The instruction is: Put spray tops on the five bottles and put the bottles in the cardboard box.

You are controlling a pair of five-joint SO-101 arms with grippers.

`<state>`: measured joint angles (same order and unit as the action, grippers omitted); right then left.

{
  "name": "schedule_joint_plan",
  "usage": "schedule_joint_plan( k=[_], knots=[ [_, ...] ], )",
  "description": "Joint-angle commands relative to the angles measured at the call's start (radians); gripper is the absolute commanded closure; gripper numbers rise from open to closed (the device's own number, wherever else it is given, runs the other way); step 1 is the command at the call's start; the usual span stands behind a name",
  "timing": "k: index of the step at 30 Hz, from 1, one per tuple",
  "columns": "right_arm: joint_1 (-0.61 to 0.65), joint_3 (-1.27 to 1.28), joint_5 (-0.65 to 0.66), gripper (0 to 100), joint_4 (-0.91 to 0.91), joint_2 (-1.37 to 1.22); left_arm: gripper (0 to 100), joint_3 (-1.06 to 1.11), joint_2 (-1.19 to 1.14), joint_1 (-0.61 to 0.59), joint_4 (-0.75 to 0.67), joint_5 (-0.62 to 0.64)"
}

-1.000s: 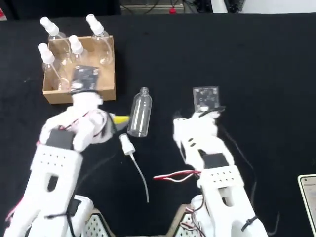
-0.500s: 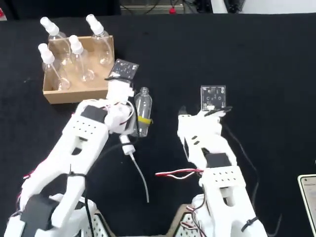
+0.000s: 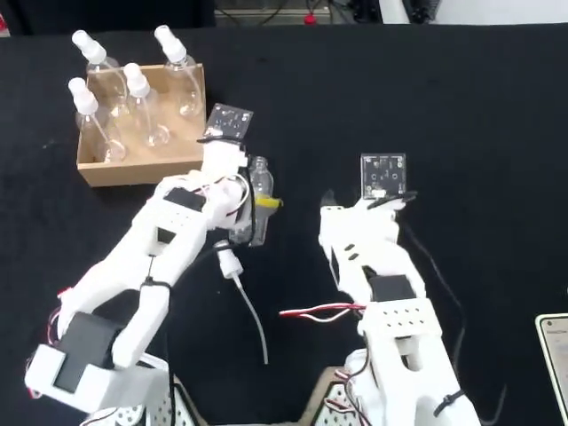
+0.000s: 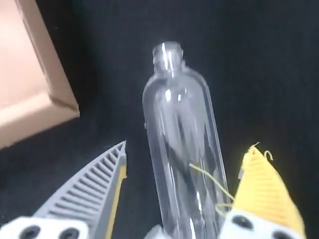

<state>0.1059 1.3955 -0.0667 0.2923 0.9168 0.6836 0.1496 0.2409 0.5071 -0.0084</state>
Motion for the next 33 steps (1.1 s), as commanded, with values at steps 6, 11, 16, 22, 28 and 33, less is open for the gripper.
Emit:
schedule_joint_plan(
  k=[6, 11, 16, 22, 28, 33],
  knots=[
    [-0.015, -0.031, 0.008, 86.7, -0.023, 0.021, 66, 0.067, -0.037, 0.001, -0.109, 0.0],
    [-0.015, -0.031, 0.008, 86.7, -0.025, 0.021, 81, 0.074, -0.026, 0.004, -0.107, 0.0],
    [-0.015, -0.031, 0.008, 86.6, -0.025, 0.021, 96, 0.065, -0.025, 0.01, -0.064, 0.0],
    [-0.015, -0.031, 0.008, 86.5, -0.025, 0.021, 94, -0.094, 0.06, -0.019, 0.285, -0.002],
    [-0.021, -0.028, 0.002, 86.8, -0.02, 0.027, 91, -0.217, 0.178, -0.163, 0.574, 0.0],
    [-0.023, -0.025, 0.0, 86.8, -0.02, 0.027, 91, -0.213, 0.253, -0.303, 0.658, 0.003]
  ],
)
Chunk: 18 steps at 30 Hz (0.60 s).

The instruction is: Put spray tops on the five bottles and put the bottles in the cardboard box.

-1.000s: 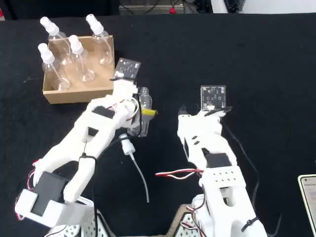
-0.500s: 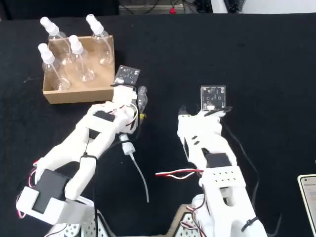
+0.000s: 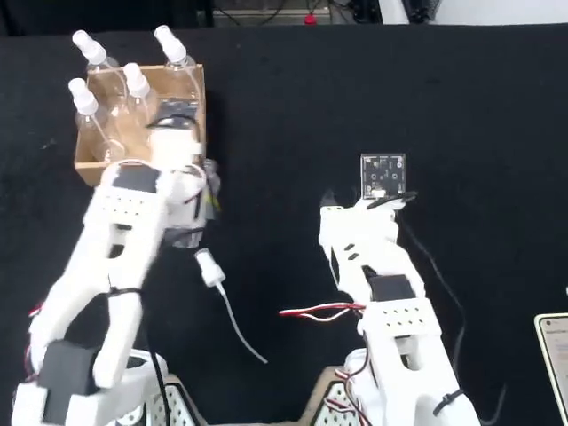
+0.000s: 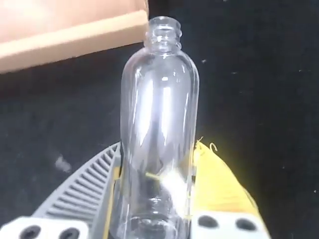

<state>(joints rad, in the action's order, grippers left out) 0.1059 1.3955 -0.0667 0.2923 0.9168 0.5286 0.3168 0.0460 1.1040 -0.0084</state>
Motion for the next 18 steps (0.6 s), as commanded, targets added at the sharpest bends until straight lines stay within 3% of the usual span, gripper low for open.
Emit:
schedule_joint_plan(
  k=[1, 6, 11, 18],
  knots=[
    [-0.023, -0.019, 0.0, 86.8, -0.025, 0.027, 91, -0.042, 0.098, -0.128, 0.077, 0.002],
    [-0.015, -0.015, 0.0, 86.5, -0.028, 0.027, 91, 0.099, 0.109, -0.186, 0.103, -0.018],
    [-0.015, -0.013, 0.0, 86.5, -0.028, 0.027, 91, 0.252, 0.109, -0.189, 0.055, -0.198],
    [-0.015, -0.013, 0.0, 86.5, -0.028, 0.027, 91, 0.314, 0.11, -0.183, 0.02, -0.295]
  ],
)
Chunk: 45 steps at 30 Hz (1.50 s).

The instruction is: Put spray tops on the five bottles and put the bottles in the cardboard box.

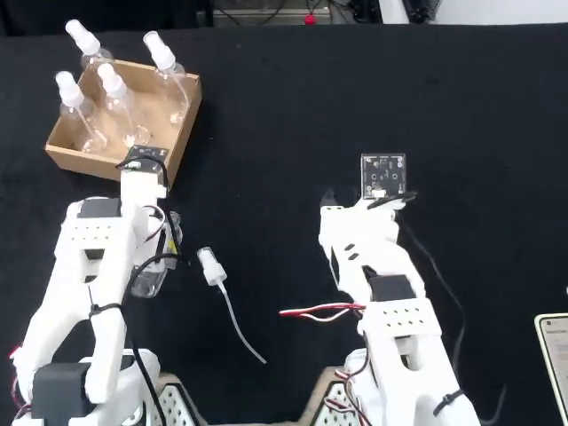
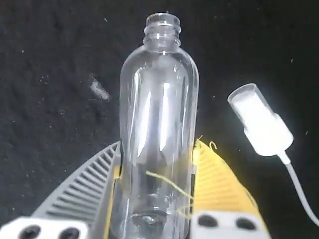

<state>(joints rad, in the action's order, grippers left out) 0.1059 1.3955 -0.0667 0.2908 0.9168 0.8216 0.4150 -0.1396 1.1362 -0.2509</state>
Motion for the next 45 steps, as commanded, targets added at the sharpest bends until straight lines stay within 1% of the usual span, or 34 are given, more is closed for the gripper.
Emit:
schedule_joint_plan(
  k=[1, 5, 8, 12, 17, 19, 22, 24, 26, 30, 33, 35, 39, 42, 45],
  knots=[
    [-0.015, -0.013, 0.0, 86.5, -0.026, 0.027, 91, 0.028, 0.012, 0.008, -0.012, -0.071],
    [-0.015, -0.013, 0.0, 86.5, -0.026, 0.027, 91, 0.027, 0.031, 0.015, 0.025, -0.117],
    [-0.015, -0.013, 0.0, 86.5, -0.026, 0.027, 91, 0.038, 0.098, 0.036, 0.04, -0.109],
    [-0.015, -0.013, 0.0, 86.5, -0.026, 0.027, 91, 0.105, 0.158, 0.047, 0.021, -0.114],
    [-0.015, -0.013, 0.0, 86.5, -0.026, 0.027, 90, 0.18, 0.173, 0.039, 0.018, -0.115],
    [-0.015, -0.013, 0.0, 86.5, -0.026, 0.027, 87, 0.2, 0.173, 0.039, 0.018, -0.117],
    [-0.015, -0.013, 0.0, 86.5, -0.026, 0.027, 78, 0.223, 0.173, 0.038, 0.02, -0.117],
    [-0.015, -0.013, 0.0, 86.5, -0.026, 0.027, 77, 0.228, 0.181, 0.038, 0.02, -0.117],
    [-0.015, -0.013, 0.002, 86.5, -0.026, 0.027, 77, 0.211, 0.184, 0.038, 0.046, -0.117],
    [-0.015, -0.013, 0.003, 86.5, -0.026, 0.025, 77, 0.085, 0.181, 0.038, 0.167, -0.124],
    [-0.015, -0.013, 0.005, 86.5, -0.026, 0.025, 77, -0.027, 0.175, 0.038, 0.249, -0.167],
    [-0.015, -0.013, 0.006, 86.5, -0.026, 0.025, 76, -0.079, 0.173, 0.039, 0.278, -0.19],
    [-0.015, -0.013, 0.008, 86.5, -0.026, 0.025, 76, -0.094, 0.172, 0.039, 0.287, -0.23],
    [-0.015, -0.013, 0.008, 86.5, -0.026, 0.025, 76, -0.044, 0.163, 0.041, 0.279, -0.27],
    [-0.015, -0.013, 0.008, 86.5, -0.026, 0.025, 76, -0.004, 0.132, 0.039, 0.227, -0.285]
  ],
)
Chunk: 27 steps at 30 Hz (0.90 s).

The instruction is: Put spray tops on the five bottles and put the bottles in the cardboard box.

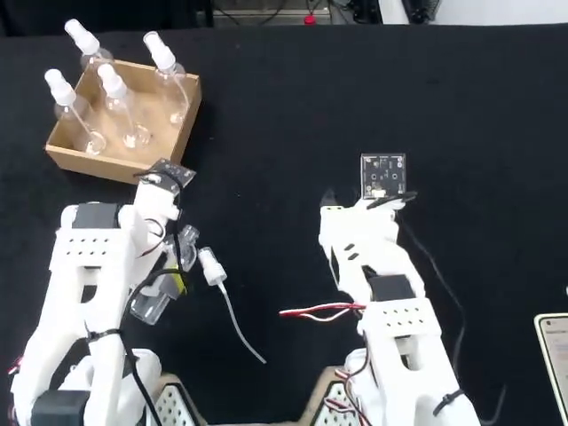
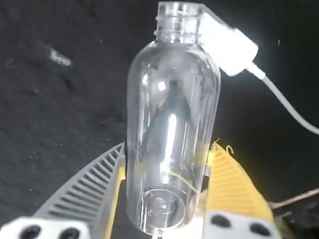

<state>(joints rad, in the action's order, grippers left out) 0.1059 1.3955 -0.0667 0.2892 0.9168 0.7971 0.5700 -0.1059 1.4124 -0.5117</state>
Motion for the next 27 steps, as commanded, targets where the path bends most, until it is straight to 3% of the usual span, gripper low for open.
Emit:
schedule_joint_plan(
  k=[1, 6, 11, 20, 27],
  knots=[
    [-0.015, -0.013, 0.008, 86.5, -0.025, 0.025, 76, 0.03, -0.035, 0.005, -0.072, -0.023],
    [-0.015, -0.013, 0.008, 86.5, -0.025, 0.025, 76, 0.021, -0.103, 0.007, -0.098, -0.023],
    [-0.015, -0.013, 0.008, 86.5, -0.025, 0.025, 65, 0.013, -0.146, 0.002, -0.094, -0.023],
    [-0.015, -0.013, 0.008, 86.5, -0.025, 0.025, 64, -0.107, -0.161, 0.016, -0.044, -0.026],
    [-0.015, -0.013, 0.008, 86.5, -0.025, 0.025, 64, -0.016, -0.161, 0.03, -0.219, -0.025]
  ],
)
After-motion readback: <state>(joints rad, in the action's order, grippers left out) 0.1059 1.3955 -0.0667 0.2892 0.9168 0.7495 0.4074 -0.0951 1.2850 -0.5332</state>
